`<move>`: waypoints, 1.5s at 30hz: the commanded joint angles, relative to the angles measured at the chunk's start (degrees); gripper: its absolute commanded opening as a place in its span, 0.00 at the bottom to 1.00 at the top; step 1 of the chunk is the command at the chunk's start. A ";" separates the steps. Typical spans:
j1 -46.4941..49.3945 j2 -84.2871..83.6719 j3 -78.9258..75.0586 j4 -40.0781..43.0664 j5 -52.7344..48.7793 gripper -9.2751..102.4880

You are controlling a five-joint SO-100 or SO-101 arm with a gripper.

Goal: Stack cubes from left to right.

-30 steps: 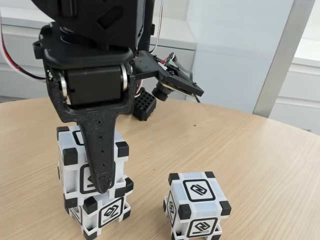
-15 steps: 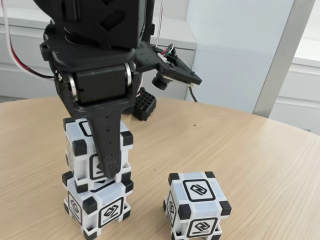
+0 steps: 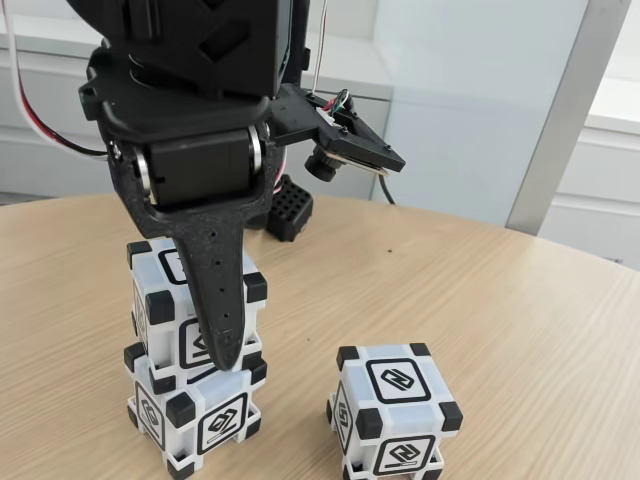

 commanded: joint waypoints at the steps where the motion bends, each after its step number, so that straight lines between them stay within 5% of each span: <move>1: 0.44 1.05 -1.23 0.18 0.09 0.39; 31: -7.12 25.05 -0.44 0.09 1.14 0.42; 45: -30.15 24.96 -1.32 -0.09 24.08 0.42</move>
